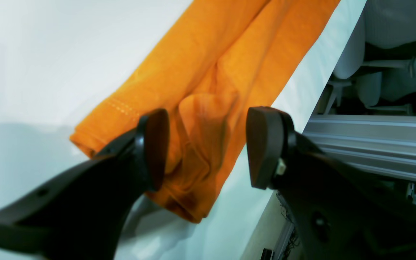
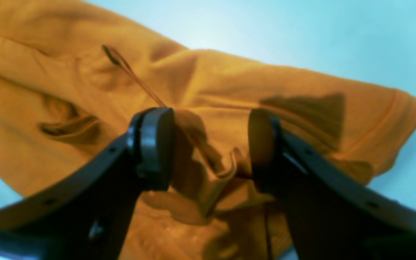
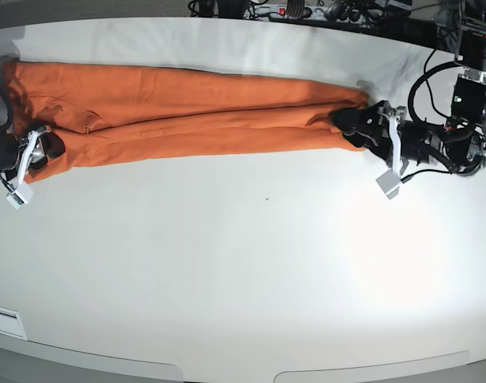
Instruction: Fold the T-shirt properly
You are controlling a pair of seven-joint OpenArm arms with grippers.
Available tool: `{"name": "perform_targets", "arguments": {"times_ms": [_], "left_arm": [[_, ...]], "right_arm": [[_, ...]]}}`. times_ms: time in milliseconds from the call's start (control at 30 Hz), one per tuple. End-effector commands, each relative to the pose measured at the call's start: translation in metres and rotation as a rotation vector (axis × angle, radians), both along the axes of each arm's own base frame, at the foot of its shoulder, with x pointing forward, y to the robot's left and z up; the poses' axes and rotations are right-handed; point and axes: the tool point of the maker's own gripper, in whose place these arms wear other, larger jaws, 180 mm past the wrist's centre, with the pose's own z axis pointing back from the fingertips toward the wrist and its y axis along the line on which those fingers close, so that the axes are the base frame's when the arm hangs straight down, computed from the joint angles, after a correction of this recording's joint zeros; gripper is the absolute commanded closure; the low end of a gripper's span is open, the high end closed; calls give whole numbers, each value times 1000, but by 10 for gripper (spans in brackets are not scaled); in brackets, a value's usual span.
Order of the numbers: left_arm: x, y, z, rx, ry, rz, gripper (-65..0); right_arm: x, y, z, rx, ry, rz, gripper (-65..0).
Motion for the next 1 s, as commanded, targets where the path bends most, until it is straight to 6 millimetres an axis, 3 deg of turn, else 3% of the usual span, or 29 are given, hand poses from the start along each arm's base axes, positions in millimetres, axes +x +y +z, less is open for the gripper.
{"name": "perform_targets", "arguments": {"times_ms": [0,133,233,300,400,433,567,733,967], "left_arm": [[7,4,12,-3,-31,2,-360],[7,10,13,16,-23,12,-360],[9,13,13,24,-10,27,-359],[10,13,14,24,-14,27,-359],[9,14,14,27,-13,28,-357],[10,14,14,28,-14,28,-356],[11,16,16,28,-19,33,-296],[17,20,21,25,-41,56,-295],[40,42,46,13,-137,149,-299]], "right_arm": [[13,-7,25,6,-63,2,-347],[16,8,46,92,-72,31,-340],[15,17,65,165,-81,46,-274],[14,20,80,224,-93,50,-209],[12,4,87,204,-107,14,-14],[11,0,88,204,-113,0,0],[-10,-8,73,215,-71,-48,0],[-31,9,45,312,-32,-106,0],[-22,25,42,425,-112,-176,0]]}}
